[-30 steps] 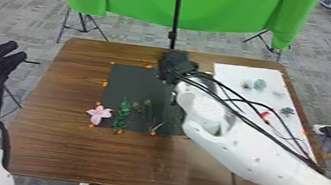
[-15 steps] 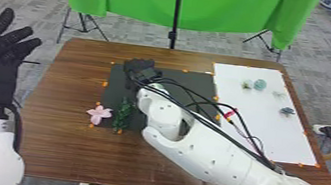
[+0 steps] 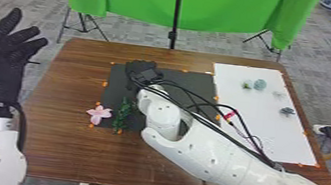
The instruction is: Arrange flowers
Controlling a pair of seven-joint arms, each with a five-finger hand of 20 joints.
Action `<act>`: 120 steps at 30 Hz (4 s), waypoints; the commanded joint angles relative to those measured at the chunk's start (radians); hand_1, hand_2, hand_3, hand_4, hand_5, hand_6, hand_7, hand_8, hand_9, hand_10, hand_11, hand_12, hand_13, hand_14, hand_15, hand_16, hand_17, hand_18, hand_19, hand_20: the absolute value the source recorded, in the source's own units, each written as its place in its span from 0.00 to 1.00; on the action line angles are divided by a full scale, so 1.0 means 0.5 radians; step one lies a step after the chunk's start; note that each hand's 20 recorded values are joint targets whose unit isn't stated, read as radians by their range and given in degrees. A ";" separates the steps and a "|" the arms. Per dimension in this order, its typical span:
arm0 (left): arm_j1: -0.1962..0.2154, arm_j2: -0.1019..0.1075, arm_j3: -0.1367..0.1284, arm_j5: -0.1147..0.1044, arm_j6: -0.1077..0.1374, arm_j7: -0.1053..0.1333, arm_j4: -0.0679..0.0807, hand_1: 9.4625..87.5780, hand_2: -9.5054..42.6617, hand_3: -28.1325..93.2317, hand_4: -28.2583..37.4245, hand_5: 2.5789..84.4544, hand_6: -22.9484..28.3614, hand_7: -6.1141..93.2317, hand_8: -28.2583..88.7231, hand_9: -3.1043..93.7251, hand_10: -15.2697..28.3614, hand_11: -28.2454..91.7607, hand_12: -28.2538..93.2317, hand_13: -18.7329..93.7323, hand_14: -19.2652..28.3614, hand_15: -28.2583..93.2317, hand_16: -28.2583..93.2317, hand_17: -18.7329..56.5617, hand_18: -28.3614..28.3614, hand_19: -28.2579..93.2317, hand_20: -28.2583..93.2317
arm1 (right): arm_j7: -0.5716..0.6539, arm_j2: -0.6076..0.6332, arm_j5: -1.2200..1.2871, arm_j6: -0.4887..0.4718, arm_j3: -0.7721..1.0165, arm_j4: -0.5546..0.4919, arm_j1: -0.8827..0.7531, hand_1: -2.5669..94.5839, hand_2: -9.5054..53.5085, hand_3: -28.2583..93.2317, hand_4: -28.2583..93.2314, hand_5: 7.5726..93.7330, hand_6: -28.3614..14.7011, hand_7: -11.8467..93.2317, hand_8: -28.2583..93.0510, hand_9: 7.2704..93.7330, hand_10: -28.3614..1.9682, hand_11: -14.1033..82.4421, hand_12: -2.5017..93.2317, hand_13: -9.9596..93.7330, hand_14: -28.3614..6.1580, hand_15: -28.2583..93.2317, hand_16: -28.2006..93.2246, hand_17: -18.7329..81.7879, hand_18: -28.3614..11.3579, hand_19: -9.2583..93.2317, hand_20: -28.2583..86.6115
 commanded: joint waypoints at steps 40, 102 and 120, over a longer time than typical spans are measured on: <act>0.652 -0.059 -0.133 -0.247 0.299 0.205 -0.140 0.21 0.34 0.84 0.10 0.41 0.61 0.20 0.17 0.38 0.81 0.53 0.35 0.38 0.91 0.76 0.15 0.15 0.87 0.63 0.53 | 0.090 1.502 0.646 -0.124 1.466 -0.886 -0.948 0.35 0.00 0.83 0.00 0.53 0.69 0.24 0.13 0.61 0.39 0.38 0.18 0.63 0.44 0.72 0.31 0.38 0.14 0.82 0.55; 0.624 -0.087 -0.131 -0.197 0.266 0.166 -0.147 0.20 0.34 0.84 0.09 0.40 0.61 0.20 0.17 0.38 0.81 0.53 0.36 0.38 0.92 0.76 0.16 0.15 0.87 0.63 0.52 | -0.190 0.721 0.266 0.352 0.109 -0.622 0.056 0.64 0.00 0.77 0.00 0.95 0.71 0.25 0.26 1.00 0.80 0.32 0.36 0.90 0.77 0.69 0.43 0.55 0.25 0.97 0.55; 0.542 -0.052 -0.111 -0.187 0.238 0.140 -0.115 0.20 0.34 0.84 0.09 0.40 0.61 0.20 0.17 0.38 0.81 0.53 0.36 0.38 0.92 0.76 0.16 0.15 0.87 0.63 0.52 | -0.231 0.237 0.081 0.042 0.096 -0.261 -0.046 0.62 0.00 0.79 0.00 0.94 0.72 0.25 0.25 1.00 0.77 0.33 0.37 0.89 0.74 0.71 0.42 0.53 0.25 0.98 0.56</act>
